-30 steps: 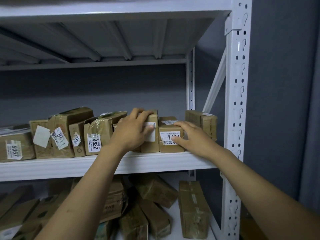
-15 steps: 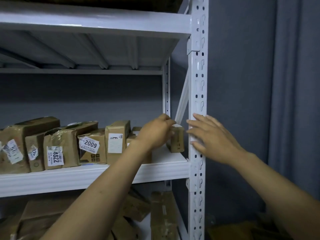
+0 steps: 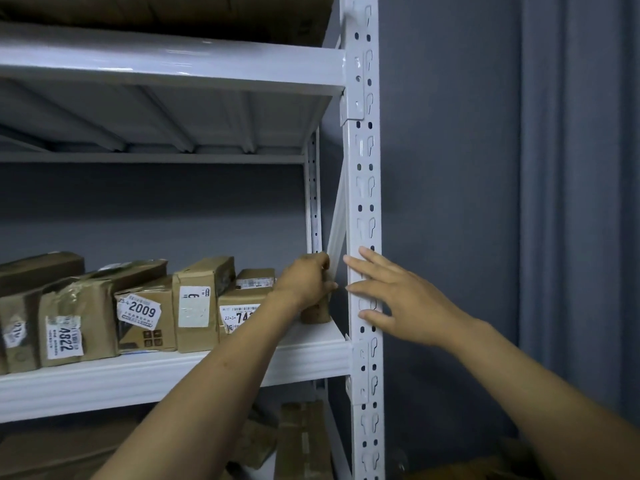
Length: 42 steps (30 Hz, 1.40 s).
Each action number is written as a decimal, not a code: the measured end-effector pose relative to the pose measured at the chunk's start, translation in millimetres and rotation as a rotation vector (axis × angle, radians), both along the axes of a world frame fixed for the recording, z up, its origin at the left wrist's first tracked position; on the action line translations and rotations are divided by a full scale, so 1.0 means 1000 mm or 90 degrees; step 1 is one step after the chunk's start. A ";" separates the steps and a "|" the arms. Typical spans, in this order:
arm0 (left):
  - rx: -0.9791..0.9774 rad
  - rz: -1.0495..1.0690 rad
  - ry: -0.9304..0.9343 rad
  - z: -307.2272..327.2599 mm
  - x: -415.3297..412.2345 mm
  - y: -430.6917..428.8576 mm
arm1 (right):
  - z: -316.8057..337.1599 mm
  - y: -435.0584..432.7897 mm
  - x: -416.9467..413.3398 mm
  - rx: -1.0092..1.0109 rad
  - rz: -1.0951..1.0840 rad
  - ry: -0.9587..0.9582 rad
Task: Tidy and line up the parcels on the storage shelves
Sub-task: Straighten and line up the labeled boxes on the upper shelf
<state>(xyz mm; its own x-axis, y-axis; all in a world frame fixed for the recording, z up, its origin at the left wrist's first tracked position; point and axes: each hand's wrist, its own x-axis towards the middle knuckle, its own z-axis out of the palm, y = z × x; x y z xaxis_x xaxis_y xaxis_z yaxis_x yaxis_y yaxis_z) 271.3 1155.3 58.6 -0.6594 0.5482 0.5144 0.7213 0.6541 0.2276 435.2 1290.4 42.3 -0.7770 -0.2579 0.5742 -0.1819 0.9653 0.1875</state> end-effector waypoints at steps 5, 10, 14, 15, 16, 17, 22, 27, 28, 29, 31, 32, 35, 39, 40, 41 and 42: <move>0.095 0.098 0.086 -0.002 0.020 -0.007 | 0.000 0.001 0.000 0.003 0.010 -0.011; 0.330 0.103 0.133 0.004 0.064 -0.036 | -0.001 -0.011 0.001 -0.035 0.024 0.024; 0.537 0.068 0.127 -0.011 0.098 -0.067 | -0.009 -0.034 0.002 -0.190 0.095 0.014; 0.581 0.060 0.116 -0.016 0.109 -0.074 | -0.009 -0.043 0.002 -0.258 0.117 0.001; 0.620 0.059 0.099 -0.023 0.120 -0.080 | -0.010 -0.052 0.004 -0.336 0.135 -0.022; 0.657 0.064 0.080 -0.029 0.131 -0.086 | -0.010 -0.062 0.005 -0.414 0.146 -0.054; 0.811 0.024 -0.058 -0.067 0.165 -0.110 | -0.022 -0.092 0.011 -0.842 0.256 -0.340; 0.805 -0.042 -0.162 -0.104 0.198 -0.135 | -0.044 -0.123 0.035 -1.071 0.393 -0.315; 0.786 -0.058 -0.193 -0.110 0.201 -0.142 | -0.049 -0.125 0.041 -1.073 0.395 -0.297; 0.762 -0.072 -0.232 -0.113 0.204 -0.150 | -0.055 -0.127 0.047 -1.067 0.392 -0.287; 0.715 -0.092 -0.305 -0.117 0.211 -0.165 | -0.069 -0.129 0.063 -1.036 0.376 -0.287; 0.692 -0.101 -0.329 -0.119 0.214 -0.172 | -0.077 -0.131 0.070 -1.027 0.366 -0.289; 0.642 -0.123 -0.374 -0.127 0.225 -0.192 | -0.104 -0.141 0.095 -1.015 0.342 -0.311; 0.633 -0.137 -0.376 -0.148 0.237 -0.223 | -0.147 -0.164 0.119 -0.946 0.278 -0.335; 0.637 -0.134 -0.382 -0.156 0.240 -0.231 | -0.157 -0.171 0.125 -0.933 0.259 -0.332; 0.648 -0.131 -0.388 -0.164 0.243 -0.239 | -0.166 -0.178 0.130 -0.923 0.238 -0.328; 0.657 -0.120 -0.391 -0.171 0.246 -0.248 | -0.176 -0.184 0.136 -0.913 0.213 -0.321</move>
<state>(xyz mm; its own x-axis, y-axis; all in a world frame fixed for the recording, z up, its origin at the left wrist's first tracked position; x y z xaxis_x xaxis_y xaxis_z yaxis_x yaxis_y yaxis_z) 517.5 907.2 -112.9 -0.9009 0.1785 0.3956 0.3748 -0.1400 0.9165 571.5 1106.3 -133.2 -0.9799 0.0632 0.1892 -0.1752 0.1812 -0.9677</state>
